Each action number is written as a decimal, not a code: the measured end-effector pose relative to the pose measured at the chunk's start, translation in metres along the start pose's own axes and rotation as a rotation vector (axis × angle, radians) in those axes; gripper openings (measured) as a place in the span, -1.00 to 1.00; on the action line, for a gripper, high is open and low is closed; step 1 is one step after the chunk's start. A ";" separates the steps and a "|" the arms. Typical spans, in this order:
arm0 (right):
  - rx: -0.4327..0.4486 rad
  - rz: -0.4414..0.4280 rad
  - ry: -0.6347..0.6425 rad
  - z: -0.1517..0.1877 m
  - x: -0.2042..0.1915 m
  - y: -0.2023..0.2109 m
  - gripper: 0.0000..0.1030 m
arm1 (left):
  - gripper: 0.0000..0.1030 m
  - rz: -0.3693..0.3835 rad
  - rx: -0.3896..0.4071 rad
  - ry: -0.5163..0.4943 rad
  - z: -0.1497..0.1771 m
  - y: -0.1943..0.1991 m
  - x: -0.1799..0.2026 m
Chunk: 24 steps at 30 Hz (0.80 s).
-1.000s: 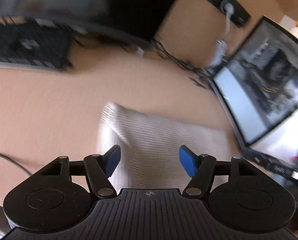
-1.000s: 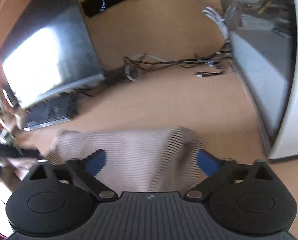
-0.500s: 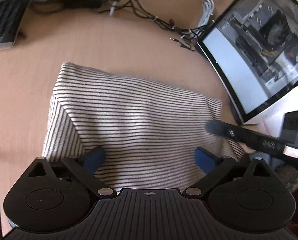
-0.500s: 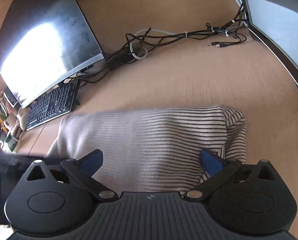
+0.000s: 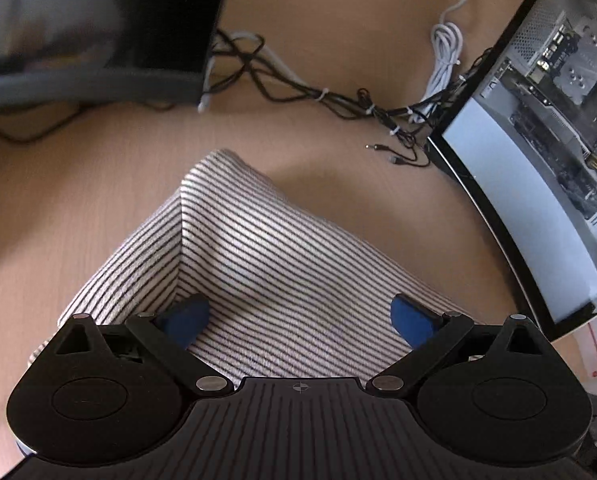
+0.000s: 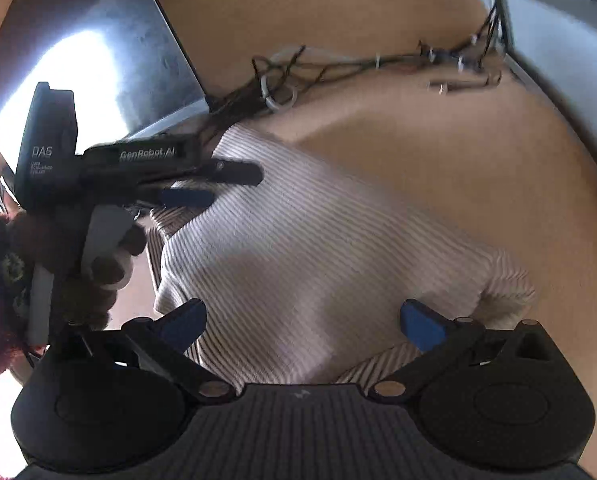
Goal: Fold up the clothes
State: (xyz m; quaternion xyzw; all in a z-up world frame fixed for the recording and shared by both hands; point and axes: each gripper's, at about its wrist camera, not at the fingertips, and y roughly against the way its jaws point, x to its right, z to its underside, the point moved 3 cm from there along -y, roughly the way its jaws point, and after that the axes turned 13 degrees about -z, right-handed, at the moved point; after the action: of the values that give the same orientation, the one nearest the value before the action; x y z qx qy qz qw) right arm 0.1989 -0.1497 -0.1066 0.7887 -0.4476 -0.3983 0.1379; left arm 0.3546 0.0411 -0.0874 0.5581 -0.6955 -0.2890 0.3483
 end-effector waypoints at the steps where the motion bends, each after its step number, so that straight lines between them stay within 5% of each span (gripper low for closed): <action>1: 0.039 0.037 0.032 -0.004 -0.001 0.010 1.00 | 0.94 0.016 0.008 0.001 0.001 0.007 0.001; 6: 0.083 0.321 0.221 -0.014 0.011 0.029 1.00 | 0.91 0.095 0.017 0.034 0.020 0.051 0.004; 9: 0.026 0.439 0.259 -0.004 0.026 0.016 1.00 | 0.50 0.159 -0.015 0.046 0.039 0.069 0.011; 12: -0.016 0.465 0.276 0.010 0.033 0.002 1.00 | 0.27 0.195 -0.089 0.015 0.058 0.066 0.021; 16: 0.005 0.489 0.324 0.022 0.027 -0.002 1.00 | 0.16 0.142 -0.168 -0.014 0.077 0.045 0.027; 24: 0.002 0.524 0.314 0.042 0.012 0.002 1.00 | 0.11 0.104 -0.131 -0.027 0.051 0.021 0.031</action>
State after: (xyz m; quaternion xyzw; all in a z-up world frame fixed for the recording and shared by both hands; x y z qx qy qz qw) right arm 0.1696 -0.1553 -0.1382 0.6984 -0.6093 -0.2219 0.3028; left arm 0.2975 0.0160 -0.0958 0.4931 -0.7078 -0.3231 0.3892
